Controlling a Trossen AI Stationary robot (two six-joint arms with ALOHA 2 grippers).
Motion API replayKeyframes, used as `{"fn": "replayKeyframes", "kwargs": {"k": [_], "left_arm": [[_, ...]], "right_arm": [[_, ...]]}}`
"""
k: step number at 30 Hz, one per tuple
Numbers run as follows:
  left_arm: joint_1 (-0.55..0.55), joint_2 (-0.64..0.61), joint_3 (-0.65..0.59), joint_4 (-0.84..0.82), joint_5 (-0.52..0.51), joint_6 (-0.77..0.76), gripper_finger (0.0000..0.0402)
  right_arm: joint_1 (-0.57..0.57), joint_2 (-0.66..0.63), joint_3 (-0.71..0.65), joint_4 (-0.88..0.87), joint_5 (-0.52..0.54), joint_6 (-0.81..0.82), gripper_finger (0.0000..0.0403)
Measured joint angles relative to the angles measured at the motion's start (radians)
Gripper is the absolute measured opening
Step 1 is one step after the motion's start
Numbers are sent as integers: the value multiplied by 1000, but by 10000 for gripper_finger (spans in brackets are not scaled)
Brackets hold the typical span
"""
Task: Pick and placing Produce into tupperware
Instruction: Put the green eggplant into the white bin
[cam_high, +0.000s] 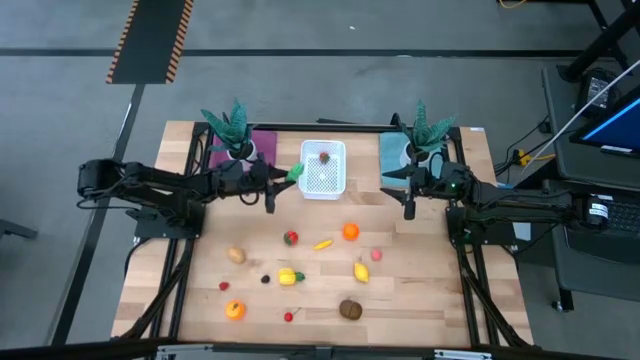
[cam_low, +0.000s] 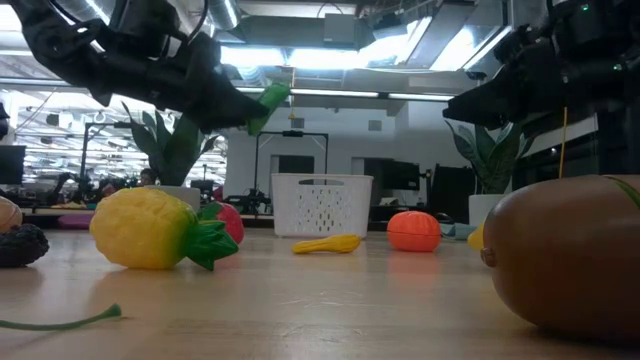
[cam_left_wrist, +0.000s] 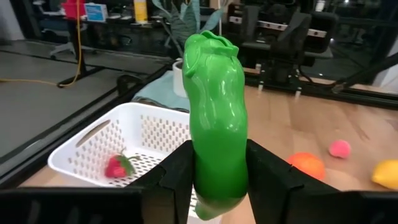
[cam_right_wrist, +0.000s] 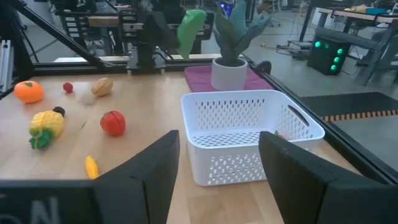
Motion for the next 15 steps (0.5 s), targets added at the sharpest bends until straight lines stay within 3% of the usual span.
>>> {"fn": "replayKeyframes", "kwargs": {"k": [6,15], "left_arm": [[29,36,18,3,1,2,118],[97,198,176,4,41,54,127]], "right_arm": [[0,0,0,2,0,-1,223],[0,0,0,7,0,-2,223]]}}
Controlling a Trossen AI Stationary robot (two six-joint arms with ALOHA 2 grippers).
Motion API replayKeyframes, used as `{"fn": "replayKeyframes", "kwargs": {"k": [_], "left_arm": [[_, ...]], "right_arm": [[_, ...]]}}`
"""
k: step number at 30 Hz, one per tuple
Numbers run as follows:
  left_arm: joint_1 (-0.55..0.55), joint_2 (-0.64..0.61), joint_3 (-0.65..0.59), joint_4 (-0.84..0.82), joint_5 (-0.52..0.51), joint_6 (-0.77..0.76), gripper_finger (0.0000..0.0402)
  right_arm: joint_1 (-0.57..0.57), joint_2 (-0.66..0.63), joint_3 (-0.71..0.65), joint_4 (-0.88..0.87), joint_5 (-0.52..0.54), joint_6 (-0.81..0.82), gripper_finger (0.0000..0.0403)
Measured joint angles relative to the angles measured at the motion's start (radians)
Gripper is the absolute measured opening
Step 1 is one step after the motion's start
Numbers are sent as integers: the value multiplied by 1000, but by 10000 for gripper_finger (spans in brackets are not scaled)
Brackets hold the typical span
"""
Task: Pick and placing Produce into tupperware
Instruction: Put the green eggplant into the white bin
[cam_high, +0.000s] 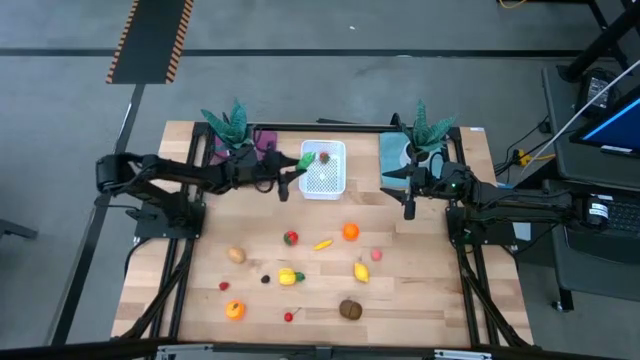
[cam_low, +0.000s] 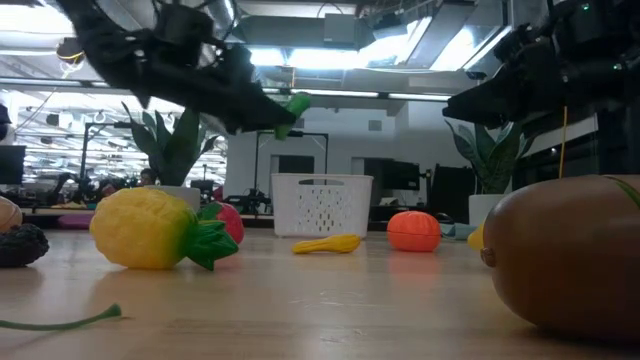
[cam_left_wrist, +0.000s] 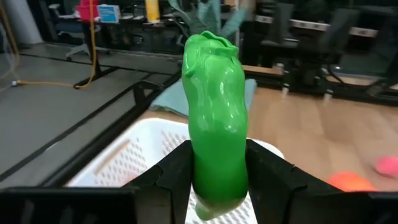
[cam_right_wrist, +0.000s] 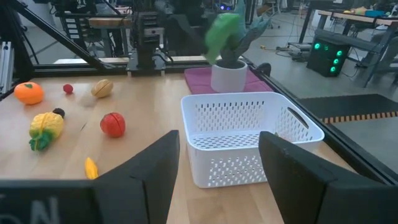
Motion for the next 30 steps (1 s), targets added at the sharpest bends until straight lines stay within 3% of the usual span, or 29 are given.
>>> {"fn": "replayKeyframes", "kwargs": {"k": [6,12,23,30], "left_arm": [[50,116,107,-3,7,1,115],[74,180,186,-75,111,-8,129],[69,181,392,-583,115,0,114],[69,181,540,-918,115,32,129]], "right_arm": [[0,0,0,-1,0,-2,223],[0,0,0,-15,0,-1,223],[0,0,0,-21,-1,0,223],[0,0,0,-21,-1,0,223]]}}
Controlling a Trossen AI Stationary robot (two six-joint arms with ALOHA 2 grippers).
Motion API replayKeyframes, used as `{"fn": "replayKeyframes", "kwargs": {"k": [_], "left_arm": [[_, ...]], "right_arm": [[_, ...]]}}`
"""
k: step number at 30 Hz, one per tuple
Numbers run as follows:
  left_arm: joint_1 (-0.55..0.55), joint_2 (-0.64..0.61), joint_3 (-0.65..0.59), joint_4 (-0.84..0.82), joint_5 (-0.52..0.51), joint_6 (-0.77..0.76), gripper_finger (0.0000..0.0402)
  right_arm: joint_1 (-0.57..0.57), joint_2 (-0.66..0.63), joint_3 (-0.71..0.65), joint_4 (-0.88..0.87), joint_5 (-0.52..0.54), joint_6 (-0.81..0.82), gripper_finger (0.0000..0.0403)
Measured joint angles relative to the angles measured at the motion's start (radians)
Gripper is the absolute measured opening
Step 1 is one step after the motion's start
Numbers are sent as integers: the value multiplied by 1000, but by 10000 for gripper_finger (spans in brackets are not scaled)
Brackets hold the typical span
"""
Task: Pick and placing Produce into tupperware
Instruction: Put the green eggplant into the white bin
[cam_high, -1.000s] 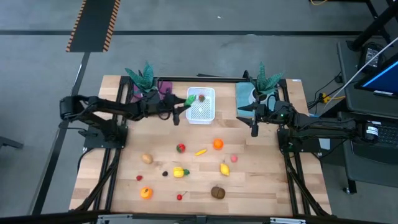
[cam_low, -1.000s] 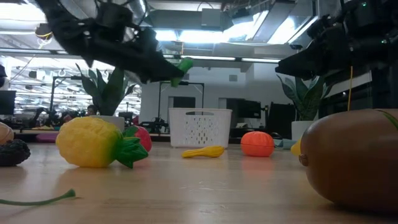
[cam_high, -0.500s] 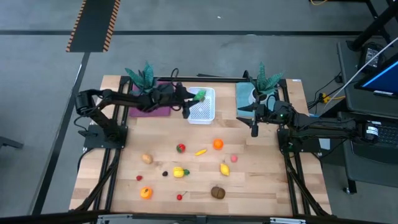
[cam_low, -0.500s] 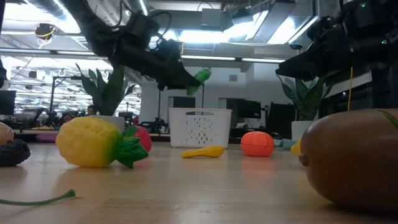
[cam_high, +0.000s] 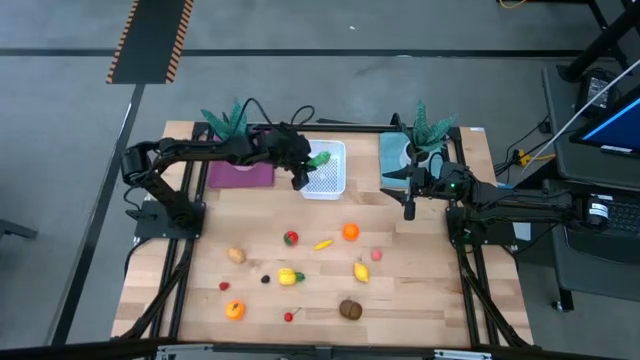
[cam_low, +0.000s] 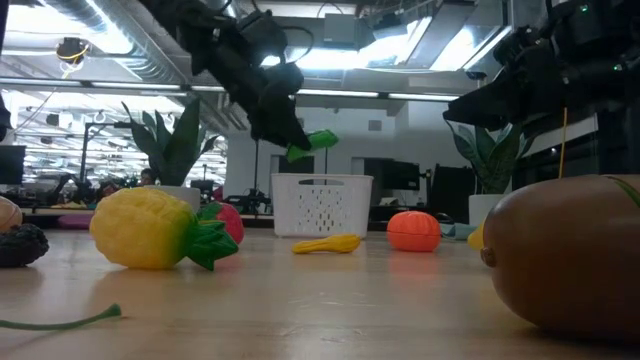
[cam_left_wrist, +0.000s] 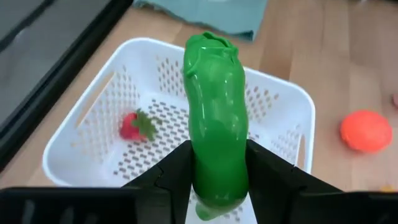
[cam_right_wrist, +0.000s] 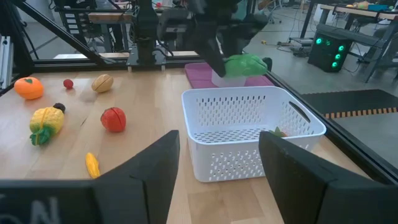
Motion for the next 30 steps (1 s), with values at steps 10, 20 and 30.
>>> {"fn": "replayKeyframes", "kwargs": {"k": [10,20,30], "left_arm": [[0,0,56,-58,0,22,114],[-12,21,58,-45,-3,22,124],[-24,134,57,-41,8,21,128]], "right_arm": [[0,0,0,-2,0,0,223],[0,0,0,-3,0,0,223],[0,6,0,-5,0,3,223]]}}
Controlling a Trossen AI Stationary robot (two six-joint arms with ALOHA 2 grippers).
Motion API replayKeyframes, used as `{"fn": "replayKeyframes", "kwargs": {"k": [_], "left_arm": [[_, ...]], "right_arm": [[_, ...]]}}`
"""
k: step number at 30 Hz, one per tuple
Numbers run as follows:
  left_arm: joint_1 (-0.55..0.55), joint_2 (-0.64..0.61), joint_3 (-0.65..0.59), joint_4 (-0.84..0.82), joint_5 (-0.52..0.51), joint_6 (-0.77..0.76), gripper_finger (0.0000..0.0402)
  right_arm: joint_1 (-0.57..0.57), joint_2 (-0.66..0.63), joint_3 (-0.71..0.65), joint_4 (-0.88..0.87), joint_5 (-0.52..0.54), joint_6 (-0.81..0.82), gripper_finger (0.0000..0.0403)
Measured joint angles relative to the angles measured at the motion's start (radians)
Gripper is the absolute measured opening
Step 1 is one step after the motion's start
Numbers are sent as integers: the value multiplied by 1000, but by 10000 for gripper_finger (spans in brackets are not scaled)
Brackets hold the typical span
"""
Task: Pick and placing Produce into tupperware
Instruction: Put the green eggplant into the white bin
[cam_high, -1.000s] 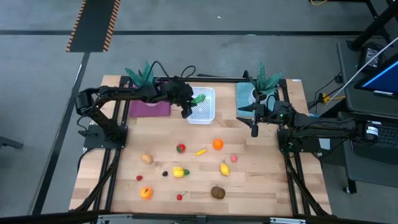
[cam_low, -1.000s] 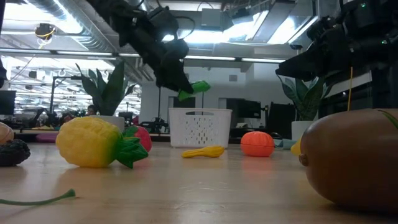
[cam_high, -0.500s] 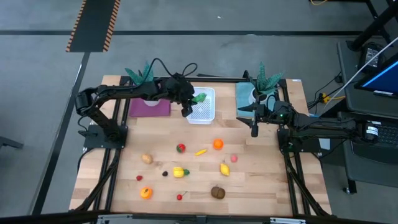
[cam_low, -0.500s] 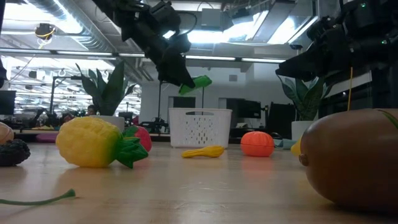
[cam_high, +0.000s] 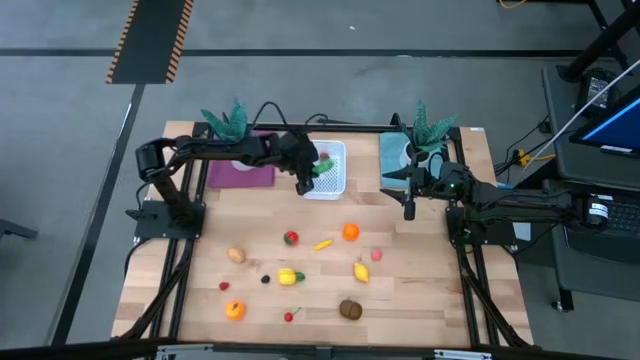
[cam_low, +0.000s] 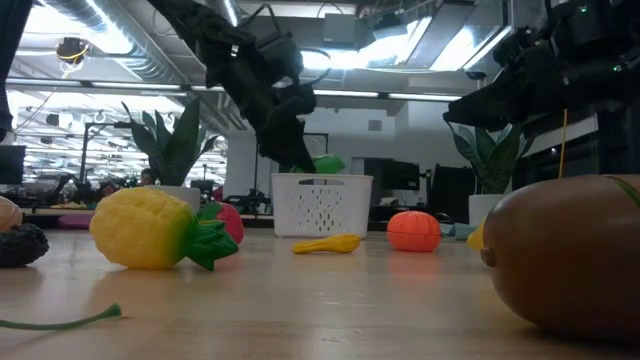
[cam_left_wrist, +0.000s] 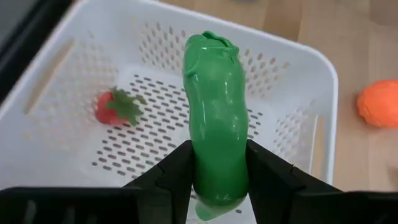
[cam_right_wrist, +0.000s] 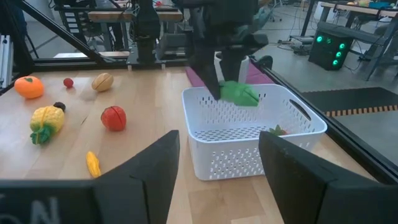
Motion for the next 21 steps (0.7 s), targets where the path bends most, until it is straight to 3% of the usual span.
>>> {"fn": "replayKeyframes", "kwargs": {"k": [5,13,21], "left_arm": [[-3,13,0,0,58,0,133],[-2,13,0,1,60,0,122],[-11,25,0,8,60,0,139]], "right_arm": [[0,22,0,-2,0,-3,223],[0,67,0,12,0,-3,223],[0,86,0,28,0,-6,223]]}}
